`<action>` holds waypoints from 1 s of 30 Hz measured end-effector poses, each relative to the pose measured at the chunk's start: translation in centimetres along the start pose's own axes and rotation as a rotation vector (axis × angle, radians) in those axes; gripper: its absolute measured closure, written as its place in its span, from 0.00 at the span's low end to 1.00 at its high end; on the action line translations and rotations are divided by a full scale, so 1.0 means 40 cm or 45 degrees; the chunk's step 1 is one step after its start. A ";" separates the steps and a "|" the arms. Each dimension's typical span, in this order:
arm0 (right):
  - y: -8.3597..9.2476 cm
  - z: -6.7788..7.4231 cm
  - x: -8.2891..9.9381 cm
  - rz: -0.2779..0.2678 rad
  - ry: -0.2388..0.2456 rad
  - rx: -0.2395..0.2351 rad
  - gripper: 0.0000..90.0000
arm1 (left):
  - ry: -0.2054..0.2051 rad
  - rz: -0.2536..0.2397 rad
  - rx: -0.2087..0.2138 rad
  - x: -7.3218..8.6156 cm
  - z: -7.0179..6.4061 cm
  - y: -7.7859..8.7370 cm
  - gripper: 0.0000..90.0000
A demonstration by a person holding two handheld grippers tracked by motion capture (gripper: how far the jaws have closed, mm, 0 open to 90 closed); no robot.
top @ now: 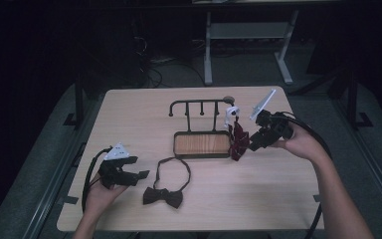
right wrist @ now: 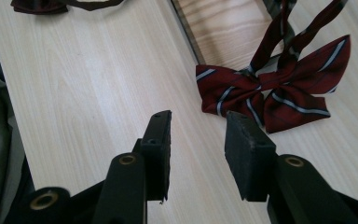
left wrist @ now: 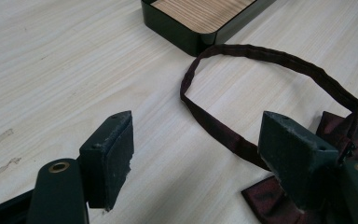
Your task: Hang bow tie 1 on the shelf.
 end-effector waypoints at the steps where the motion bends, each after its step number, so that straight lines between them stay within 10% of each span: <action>1: -0.002 0.000 0.002 -0.002 -0.001 -0.002 0.66 | 0.006 0.000 0.003 0.000 -0.001 0.000 0.30; 30: -0.077 0.037 0.134 -0.081 -0.044 -0.012 0.57 | -0.010 0.025 0.010 0.004 -0.006 -0.005 0.30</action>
Point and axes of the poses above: each handheld gripper's, and its own axes: y roughly backward along the jaws, x roughly out of its underside, z roughly to its left, the point moved 10 cm from there along -y, roughly forward along the jaws, and after that the axes turned 15 degrees about -y, right-handed, at the moved point
